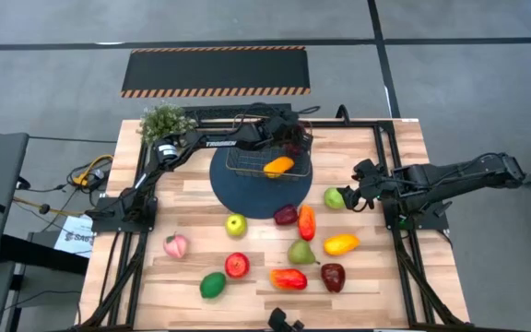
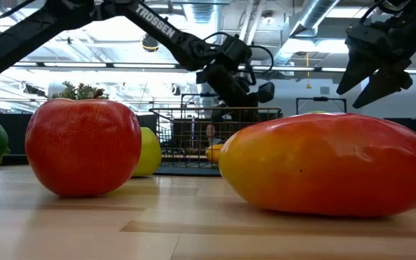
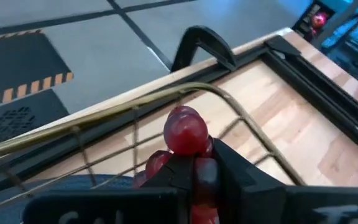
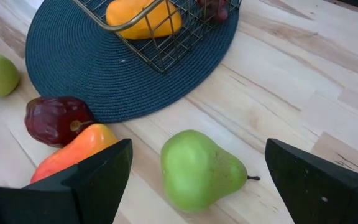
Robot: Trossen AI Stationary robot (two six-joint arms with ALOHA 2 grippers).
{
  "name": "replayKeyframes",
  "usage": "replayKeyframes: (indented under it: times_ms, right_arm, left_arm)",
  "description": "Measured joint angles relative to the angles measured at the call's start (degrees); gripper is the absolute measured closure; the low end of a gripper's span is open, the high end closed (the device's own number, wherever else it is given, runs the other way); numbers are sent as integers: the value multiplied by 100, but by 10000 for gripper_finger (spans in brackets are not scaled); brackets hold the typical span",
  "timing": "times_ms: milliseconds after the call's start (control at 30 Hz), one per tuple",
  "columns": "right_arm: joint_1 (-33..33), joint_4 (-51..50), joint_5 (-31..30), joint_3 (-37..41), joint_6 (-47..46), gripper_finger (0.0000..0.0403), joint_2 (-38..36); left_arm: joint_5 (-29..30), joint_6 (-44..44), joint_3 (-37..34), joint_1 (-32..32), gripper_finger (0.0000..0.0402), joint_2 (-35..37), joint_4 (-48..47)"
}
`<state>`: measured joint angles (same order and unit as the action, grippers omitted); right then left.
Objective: Build produce basket
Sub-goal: Put the grapes into the wire basket, then put the peach into the wire basket
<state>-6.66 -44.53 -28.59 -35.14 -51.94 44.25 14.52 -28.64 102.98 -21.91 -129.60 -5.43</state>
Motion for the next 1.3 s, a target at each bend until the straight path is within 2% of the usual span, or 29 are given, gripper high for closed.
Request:
replayKeyframes:
  times_ms: [100, 367, 633, 833, 1067, 1167, 1300]
  right_arm:
    - [0, 1, 0, 0, 0, 17, 0]
    - [0, 2, 0, 0, -4, 17, 0]
    - [0, 1, 1, 0, -4, 17, 0]
    - [0, 0, 1, 0, 0, 17, 0]
    - [0, 0, 1, 0, 2, 17, 2]
    - [0, 0, 1, 0, 11, 17, 2]
    - [0, 1, 1, 0, 8, 17, 2]
  left_arm:
    - [-32, 93, 0, -19, 355, 0, 84]
    - [-192, 61, 0, -6, 250, 0, 123]
    - [-689, -228, 2, -11, 175, 11, 13]
    - [-1125, -336, 2, -61, 168, 184, -404]
    - [-965, -167, 4, -94, 169, 673, -1052]
    - [-1062, 290, 4, -100, 169, 1077, -1740]
    - [-1511, 1115, 4, -84, 169, 1882, -3365]
